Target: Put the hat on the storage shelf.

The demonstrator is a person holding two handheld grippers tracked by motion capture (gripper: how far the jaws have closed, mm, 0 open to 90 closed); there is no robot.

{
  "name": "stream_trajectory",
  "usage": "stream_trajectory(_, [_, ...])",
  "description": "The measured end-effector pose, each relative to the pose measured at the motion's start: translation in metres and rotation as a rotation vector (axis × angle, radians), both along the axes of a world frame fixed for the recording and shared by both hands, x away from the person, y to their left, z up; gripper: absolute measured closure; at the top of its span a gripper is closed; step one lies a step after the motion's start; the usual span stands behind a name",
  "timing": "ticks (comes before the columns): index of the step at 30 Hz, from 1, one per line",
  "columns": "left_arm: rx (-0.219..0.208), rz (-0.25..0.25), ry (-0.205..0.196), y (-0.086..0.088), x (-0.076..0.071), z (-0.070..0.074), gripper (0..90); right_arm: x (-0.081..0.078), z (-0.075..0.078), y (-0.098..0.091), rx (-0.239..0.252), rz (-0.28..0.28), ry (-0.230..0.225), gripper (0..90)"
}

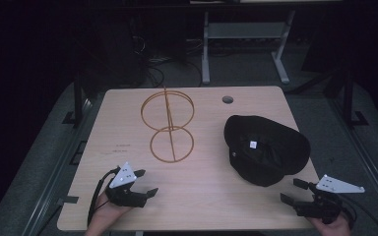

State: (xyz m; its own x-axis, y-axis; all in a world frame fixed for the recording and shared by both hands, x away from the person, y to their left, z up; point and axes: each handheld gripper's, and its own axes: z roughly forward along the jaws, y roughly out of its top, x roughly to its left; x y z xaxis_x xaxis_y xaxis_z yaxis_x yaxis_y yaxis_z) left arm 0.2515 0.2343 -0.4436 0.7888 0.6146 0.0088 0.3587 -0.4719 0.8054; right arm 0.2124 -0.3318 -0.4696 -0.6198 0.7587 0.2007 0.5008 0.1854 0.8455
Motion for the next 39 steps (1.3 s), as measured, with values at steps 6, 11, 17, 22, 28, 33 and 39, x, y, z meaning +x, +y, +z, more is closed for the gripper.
stream_trajectory(6, [-0.005, -0.008, 0.008, -0.001, 0.000, 0.001, 21.1, 0.002, -0.001, 0.001, -0.006, 0.010, 0.006, 17.4])
stream_trajectory(11, [-0.025, -0.024, 0.003, -0.005, -0.003, 0.006, 21.1, 0.001, -0.001, 0.001, -0.003, 0.004, 0.005, 17.4])
stream_trajectory(17, [-0.036, -0.069, -0.013, -0.016, -0.007, 0.016, 21.1, 0.000, 0.002, 0.003, -0.003, 0.003, 0.000, 17.4])
stream_trajectory(22, [-0.046, -0.102, -0.010, -0.027, -0.008, 0.024, 21.1, 0.000, 0.003, 0.006, -0.010, 0.006, -0.002, 17.4])
stream_trajectory(28, [-0.056, -0.149, -0.012, -0.044, -0.006, 0.035, 21.1, 0.000, 0.003, 0.004, 0.003, -0.001, -0.005, 17.3])
stream_trajectory(33, [-0.052, -0.179, -0.014, -0.055, -0.003, 0.040, 21.1, 0.000, 0.003, 0.003, 0.006, -0.002, -0.007, 17.3])
stream_trajectory(39, [-0.054, -0.234, -0.023, -0.077, 0.003, 0.053, 21.1, 0.000, 0.003, 0.002, 0.009, -0.001, -0.006, 17.3])
